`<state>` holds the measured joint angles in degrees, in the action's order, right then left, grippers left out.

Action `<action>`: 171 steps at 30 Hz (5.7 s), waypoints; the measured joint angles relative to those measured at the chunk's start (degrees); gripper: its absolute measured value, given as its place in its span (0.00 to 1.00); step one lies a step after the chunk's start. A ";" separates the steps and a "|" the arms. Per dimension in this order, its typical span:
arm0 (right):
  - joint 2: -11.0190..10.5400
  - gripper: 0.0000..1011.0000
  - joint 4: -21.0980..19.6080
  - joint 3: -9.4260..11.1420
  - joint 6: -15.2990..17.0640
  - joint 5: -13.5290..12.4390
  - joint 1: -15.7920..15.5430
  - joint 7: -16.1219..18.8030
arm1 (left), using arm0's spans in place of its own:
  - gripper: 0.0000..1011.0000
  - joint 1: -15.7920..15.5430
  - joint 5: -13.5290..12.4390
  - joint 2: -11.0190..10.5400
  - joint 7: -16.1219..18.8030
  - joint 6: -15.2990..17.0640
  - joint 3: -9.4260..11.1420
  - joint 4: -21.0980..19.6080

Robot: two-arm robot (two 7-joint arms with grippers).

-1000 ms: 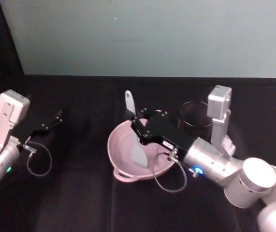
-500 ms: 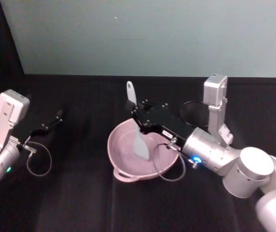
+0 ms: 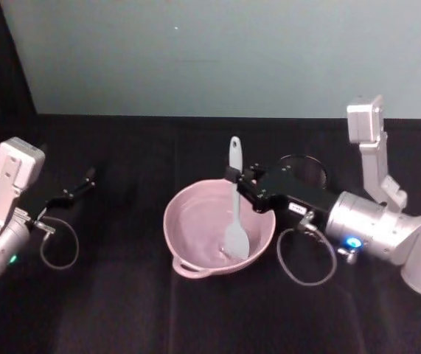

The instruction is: Use the one hand to pick up the spoon and stir the clear water in the bowl.

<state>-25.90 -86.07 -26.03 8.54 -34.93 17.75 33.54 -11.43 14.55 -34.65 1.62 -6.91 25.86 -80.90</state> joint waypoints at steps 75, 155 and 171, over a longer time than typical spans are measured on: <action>8.23 0.12 8.16 -2.25 -14.54 7.63 1.15 -1.11 | 1.00 0.00 0.00 0.00 0.00 0.00 0.00 0.00; 11.03 0.12 8.71 0.22 -17.35 10.04 -1.02 -1.01 | 1.00 0.00 0.00 0.00 0.00 0.00 0.00 0.00; 17.99 0.12 23.01 1.07 -28.06 15.89 6.22 -7.10 | 1.00 0.00 0.00 0.00 0.00 0.00 0.00 0.00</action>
<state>-7.91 -63.06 -24.96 -19.53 -19.04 23.98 26.44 -11.43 14.55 -34.65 1.62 -6.91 25.86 -80.90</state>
